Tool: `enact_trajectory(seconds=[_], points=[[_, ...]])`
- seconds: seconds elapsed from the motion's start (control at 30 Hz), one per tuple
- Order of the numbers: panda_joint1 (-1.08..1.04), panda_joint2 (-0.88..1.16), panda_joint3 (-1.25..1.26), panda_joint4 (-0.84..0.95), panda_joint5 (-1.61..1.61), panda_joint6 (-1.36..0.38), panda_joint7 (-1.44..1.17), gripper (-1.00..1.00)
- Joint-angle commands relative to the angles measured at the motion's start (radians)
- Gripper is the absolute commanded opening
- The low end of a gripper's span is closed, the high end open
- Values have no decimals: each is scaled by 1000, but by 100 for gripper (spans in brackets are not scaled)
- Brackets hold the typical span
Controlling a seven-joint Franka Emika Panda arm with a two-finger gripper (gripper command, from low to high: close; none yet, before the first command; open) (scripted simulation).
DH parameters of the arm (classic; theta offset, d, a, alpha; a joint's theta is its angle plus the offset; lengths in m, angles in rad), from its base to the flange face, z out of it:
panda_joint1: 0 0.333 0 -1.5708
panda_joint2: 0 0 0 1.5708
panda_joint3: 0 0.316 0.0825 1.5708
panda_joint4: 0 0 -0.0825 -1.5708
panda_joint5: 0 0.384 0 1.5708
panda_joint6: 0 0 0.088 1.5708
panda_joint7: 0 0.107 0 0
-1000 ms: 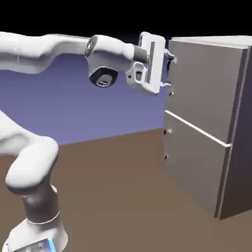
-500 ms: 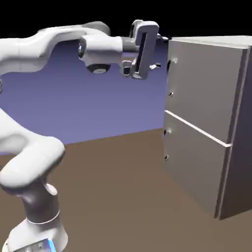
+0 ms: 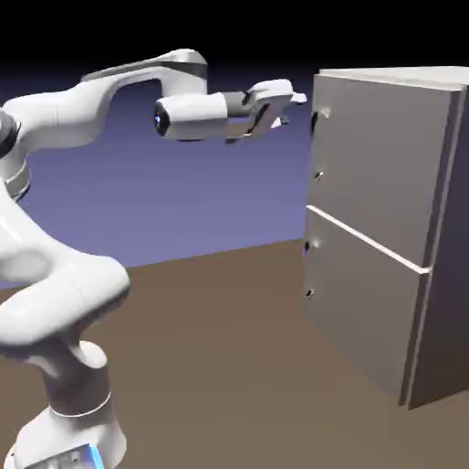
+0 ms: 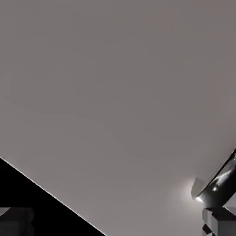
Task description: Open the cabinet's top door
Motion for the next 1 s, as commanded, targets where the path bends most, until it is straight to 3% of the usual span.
enact_trajectory(seconds=[0.0, 0.3, 0.5, 0.53, 0.97], points=[[-18, -8, 20, 12, 44, 1, 20, 0], [-174, -76, 198, 119, 431, 9, 197, 0], [-345, -52, 280, 261, 431, 0, 201, 0], [-345, -52, 280, 261, 431, 0, 201, -100], [82, 93, 26, -133, 390, -271, 8, -100]])
